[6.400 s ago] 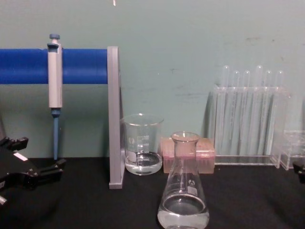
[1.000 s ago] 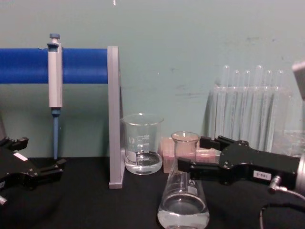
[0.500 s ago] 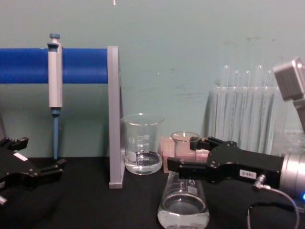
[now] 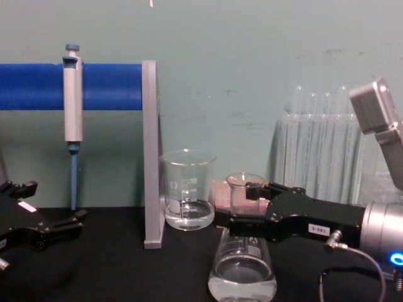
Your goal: Grasp the erlenmeyer flask with one hand, shake it three times, then place it back.
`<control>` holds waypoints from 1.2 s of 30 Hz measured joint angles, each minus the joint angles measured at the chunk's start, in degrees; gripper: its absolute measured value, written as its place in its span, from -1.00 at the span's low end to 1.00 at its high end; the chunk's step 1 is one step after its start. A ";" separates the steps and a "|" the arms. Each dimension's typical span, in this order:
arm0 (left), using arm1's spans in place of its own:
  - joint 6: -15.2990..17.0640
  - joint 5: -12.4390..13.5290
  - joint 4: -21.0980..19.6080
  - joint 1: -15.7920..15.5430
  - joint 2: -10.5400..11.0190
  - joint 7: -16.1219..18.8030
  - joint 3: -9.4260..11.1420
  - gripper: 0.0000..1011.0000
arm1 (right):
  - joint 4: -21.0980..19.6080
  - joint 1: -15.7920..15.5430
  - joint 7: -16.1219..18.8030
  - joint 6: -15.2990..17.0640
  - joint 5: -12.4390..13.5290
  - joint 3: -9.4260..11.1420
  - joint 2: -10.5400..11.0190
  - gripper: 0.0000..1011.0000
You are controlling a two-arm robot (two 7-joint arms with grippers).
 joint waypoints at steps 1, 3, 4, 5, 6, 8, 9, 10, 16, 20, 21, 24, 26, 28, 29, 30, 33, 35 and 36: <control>0.00 0.00 0.00 0.00 0.00 0.00 0.00 0.98 | 0.04 0.02 0.00 0.05 0.00 0.00 -0.03 0.98; 0.00 0.00 0.00 0.00 0.00 0.00 0.00 0.98 | 0.14 0.06 -0.03 0.32 0.00 0.05 -0.09 0.98; 0.00 0.00 0.00 0.00 0.00 0.00 0.00 0.98 | 0.15 0.06 -0.08 0.47 0.02 0.10 -0.12 0.98; 0.00 0.00 0.00 0.00 0.00 0.00 0.00 0.98 | 0.15 0.06 -0.13 0.61 0.04 0.13 -0.13 0.98; 0.00 0.00 0.00 0.00 0.00 0.00 0.00 0.98 | 0.15 0.06 -0.17 0.70 0.05 0.16 -0.14 0.98; 0.00 0.00 0.00 0.00 0.00 0.00 0.00 0.98 | 0.16 0.06 -0.17 0.69 0.05 0.16 -0.14 0.98; 0.00 0.00 0.00 0.00 0.00 0.00 0.00 0.98 | 0.16 0.06 -0.17 0.69 0.05 0.16 -0.14 0.98; 0.00 0.00 0.00 0.00 0.00 0.00 0.00 0.98 | 0.15 0.06 -0.17 0.68 0.06 0.16 -0.14 0.98; 0.00 0.00 0.00 0.00 0.00 0.00 0.00 0.98 | 0.15 0.06 -0.14 0.61 0.08 0.17 -0.12 0.98; 0.00 0.00 0.00 0.00 0.00 0.00 0.00 0.98 | 0.15 0.06 -0.13 0.56 0.08 0.16 -0.10 0.98; 0.00 0.00 0.00 0.00 0.00 0.00 0.00 0.98 | 0.15 0.06 -0.13 0.55 0.08 0.16 -0.09 0.98; 0.00 0.00 0.00 0.00 0.00 0.00 0.00 0.98 | 0.15 0.06 -0.13 0.51 0.08 0.16 -0.08 0.98; 0.00 0.00 0.00 0.00 0.00 0.00 0.00 0.98 | 0.14 0.04 -0.12 0.49 0.08 0.16 -0.07 0.98; 0.00 0.00 0.00 0.00 0.00 0.00 0.00 0.98 | 0.14 0.04 -0.12 0.48 0.08 0.16 -0.07 0.98; 0.00 0.00 0.00 0.00 0.00 0.00 0.00 0.98 | 0.13 0.04 -0.12 0.47 0.08 0.16 -0.07 0.94; 0.00 0.00 0.00 0.00 0.00 0.00 0.00 0.98 | 0.12 0.04 -0.12 0.46 0.08 0.16 -0.07 0.90; 0.00 0.00 0.00 0.00 0.00 0.00 0.00 0.98 | 0.11 0.04 -0.11 0.44 0.08 0.16 -0.07 0.80; 0.00 0.00 0.00 0.00 0.00 0.00 0.00 0.98 | 0.10 0.03 -0.10 0.43 0.08 0.17 -0.07 0.68; 0.00 0.00 0.00 0.00 0.00 0.00 0.00 0.98 | 0.10 0.03 -0.10 0.42 0.08 0.16 -0.07 0.66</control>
